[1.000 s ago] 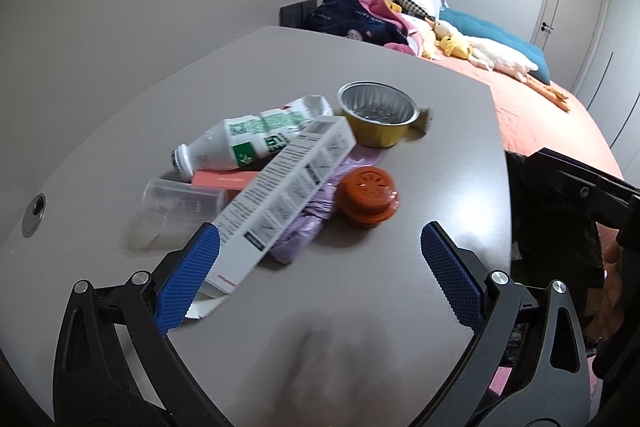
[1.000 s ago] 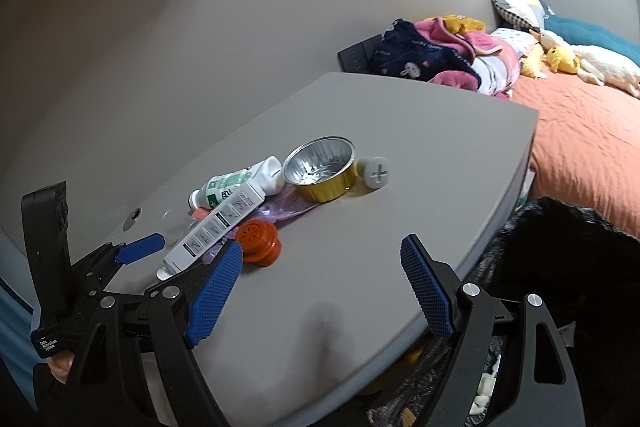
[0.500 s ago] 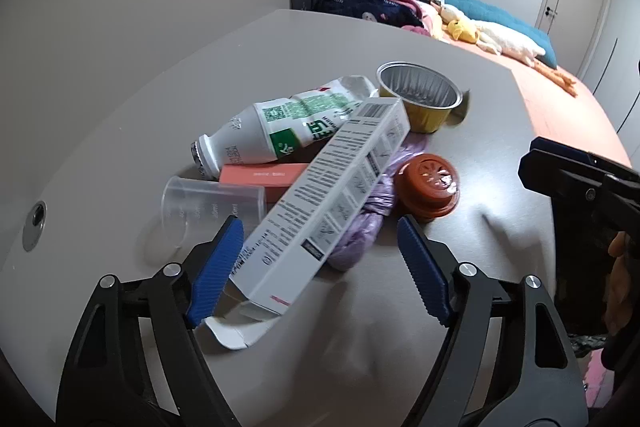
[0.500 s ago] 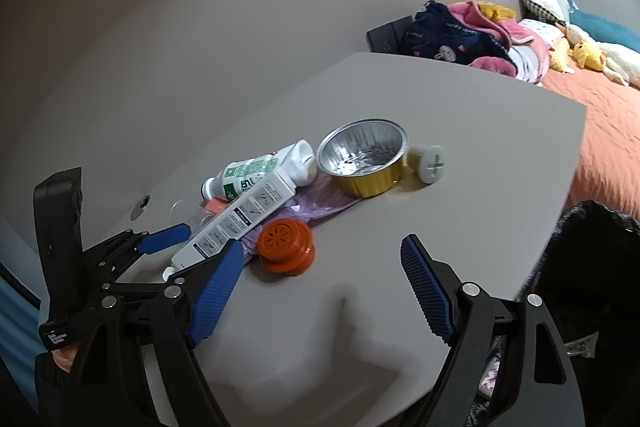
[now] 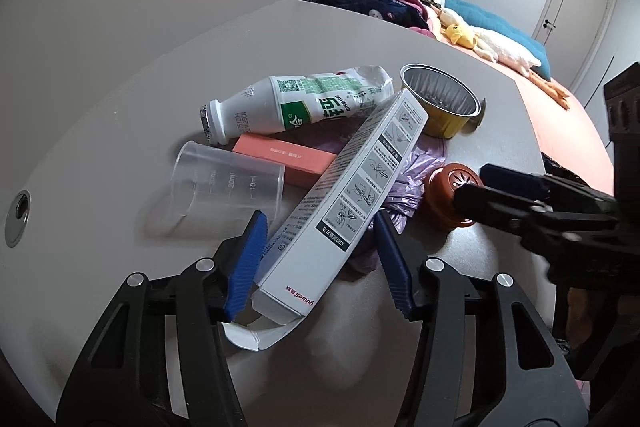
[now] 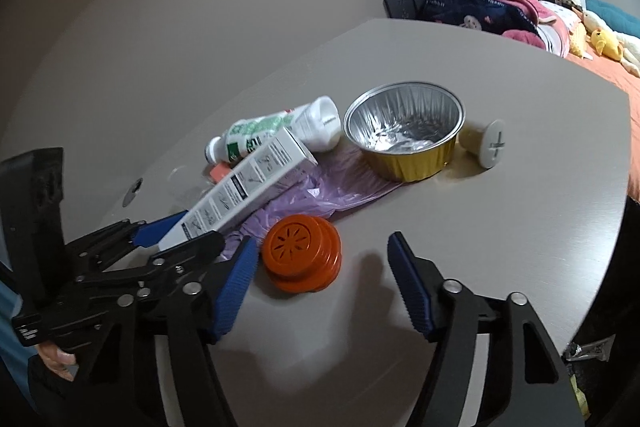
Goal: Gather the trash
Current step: 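Grasp the white box with the left tool while the right tool grasps the orange lid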
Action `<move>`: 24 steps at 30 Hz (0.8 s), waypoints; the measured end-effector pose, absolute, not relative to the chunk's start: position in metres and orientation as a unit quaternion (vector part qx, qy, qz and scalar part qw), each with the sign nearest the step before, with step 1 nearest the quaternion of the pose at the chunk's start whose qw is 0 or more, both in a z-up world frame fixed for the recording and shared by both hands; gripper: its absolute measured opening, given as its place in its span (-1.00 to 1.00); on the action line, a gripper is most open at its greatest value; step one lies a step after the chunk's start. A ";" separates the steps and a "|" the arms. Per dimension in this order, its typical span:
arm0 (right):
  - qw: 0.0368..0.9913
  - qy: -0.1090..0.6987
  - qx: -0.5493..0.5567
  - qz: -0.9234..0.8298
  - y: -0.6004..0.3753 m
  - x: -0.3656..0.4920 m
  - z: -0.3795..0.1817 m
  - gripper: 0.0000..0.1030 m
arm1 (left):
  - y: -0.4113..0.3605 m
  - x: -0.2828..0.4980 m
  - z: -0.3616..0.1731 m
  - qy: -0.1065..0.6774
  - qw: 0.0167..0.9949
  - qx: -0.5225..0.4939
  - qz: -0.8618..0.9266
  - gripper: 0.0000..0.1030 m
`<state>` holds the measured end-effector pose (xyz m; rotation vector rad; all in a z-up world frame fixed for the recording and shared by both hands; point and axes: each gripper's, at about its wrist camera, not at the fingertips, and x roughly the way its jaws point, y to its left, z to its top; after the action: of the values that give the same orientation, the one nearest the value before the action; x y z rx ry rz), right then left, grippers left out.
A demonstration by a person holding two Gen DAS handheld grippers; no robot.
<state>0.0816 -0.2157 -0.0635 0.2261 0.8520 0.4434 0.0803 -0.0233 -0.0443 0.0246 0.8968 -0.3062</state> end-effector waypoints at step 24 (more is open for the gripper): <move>0.898 0.362 0.118 0.221 -0.228 0.058 -0.039 -0.16 | -0.009 0.060 -0.008 0.358 0.923 -0.047 -0.131 -0.43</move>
<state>0.0576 -0.2280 -0.0393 0.2452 0.7492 0.4579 0.0598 -0.0087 -0.0078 -0.0960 0.7343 -0.2687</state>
